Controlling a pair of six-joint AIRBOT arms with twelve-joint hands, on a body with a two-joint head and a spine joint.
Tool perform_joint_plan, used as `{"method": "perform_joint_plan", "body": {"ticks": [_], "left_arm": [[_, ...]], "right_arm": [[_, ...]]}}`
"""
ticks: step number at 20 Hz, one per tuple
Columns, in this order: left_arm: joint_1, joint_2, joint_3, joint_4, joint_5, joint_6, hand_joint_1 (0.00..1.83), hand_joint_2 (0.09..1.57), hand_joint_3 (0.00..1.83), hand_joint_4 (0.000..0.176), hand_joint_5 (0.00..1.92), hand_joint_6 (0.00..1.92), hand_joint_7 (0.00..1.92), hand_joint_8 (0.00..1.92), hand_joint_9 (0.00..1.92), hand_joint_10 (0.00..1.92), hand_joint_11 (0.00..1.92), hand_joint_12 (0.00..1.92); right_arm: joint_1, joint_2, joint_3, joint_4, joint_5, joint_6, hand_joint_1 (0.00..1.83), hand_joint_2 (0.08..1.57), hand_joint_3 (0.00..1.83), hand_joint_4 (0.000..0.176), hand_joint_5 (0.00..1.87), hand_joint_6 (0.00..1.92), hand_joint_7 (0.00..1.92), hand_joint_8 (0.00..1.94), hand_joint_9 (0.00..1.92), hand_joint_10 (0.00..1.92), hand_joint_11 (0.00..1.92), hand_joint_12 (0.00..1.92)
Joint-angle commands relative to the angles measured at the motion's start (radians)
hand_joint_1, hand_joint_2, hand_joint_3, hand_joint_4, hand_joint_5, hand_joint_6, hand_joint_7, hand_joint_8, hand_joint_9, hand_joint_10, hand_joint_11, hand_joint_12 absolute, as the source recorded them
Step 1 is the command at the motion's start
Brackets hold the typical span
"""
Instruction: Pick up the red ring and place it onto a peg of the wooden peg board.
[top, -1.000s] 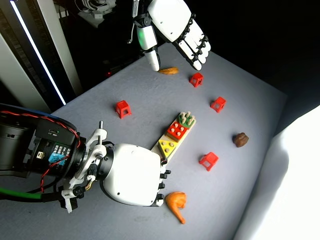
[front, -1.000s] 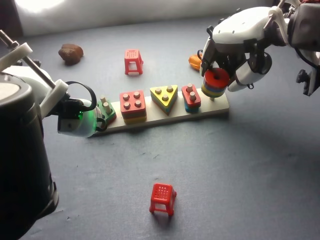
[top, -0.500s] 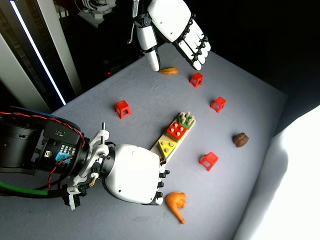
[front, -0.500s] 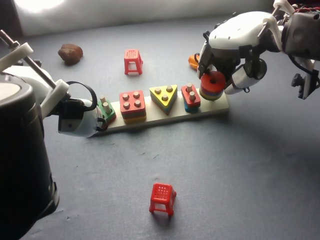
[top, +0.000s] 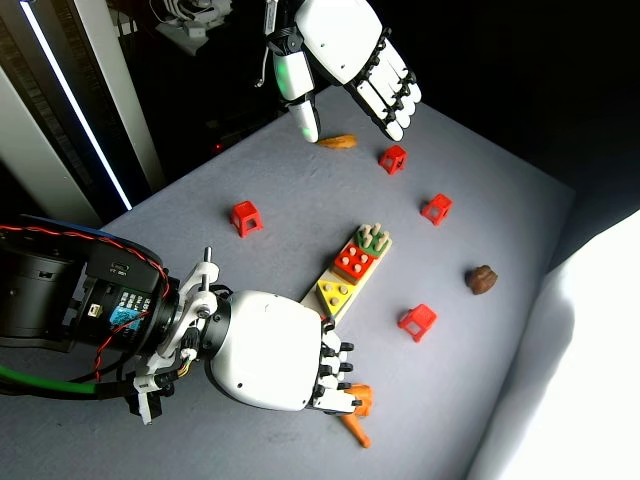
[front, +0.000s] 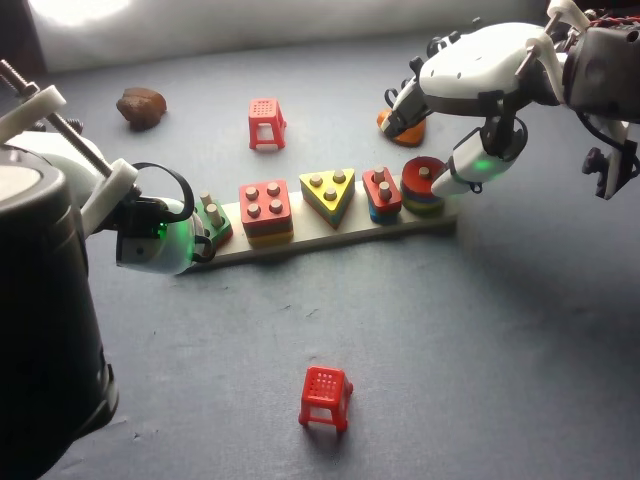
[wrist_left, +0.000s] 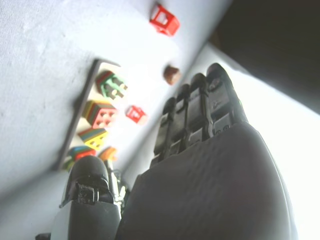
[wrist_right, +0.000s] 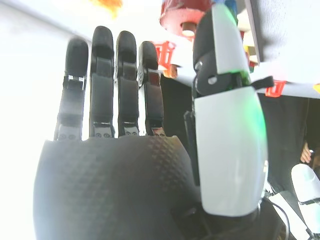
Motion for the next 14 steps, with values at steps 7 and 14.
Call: {"method": "perform_joint_plan", "body": {"ticks": [7,14], "left_arm": [[-0.012,-0.005,0.001,0.104,0.037,0.003,0.00,1.20,0.00,0.000,0.01,0.00,0.04,0.01,0.03,0.01,0.01,0.01],[-0.012,-0.007,-0.002,0.106,0.037,0.004,0.00,1.21,0.00,0.000,0.00,0.00,0.01,0.00,0.00,0.00,0.00,0.00]], "right_arm": [[0.059,0.089,-0.062,0.000,0.073,-0.006,0.99,0.99,0.00,0.000,0.45,0.00,0.48,0.00,0.47,0.00,0.00,1.22],[0.079,0.309,-0.266,-0.001,0.036,-0.053,0.85,0.96,0.00,0.000,0.19,0.00,0.19,0.00,0.17,0.00,0.00,0.64]]}}
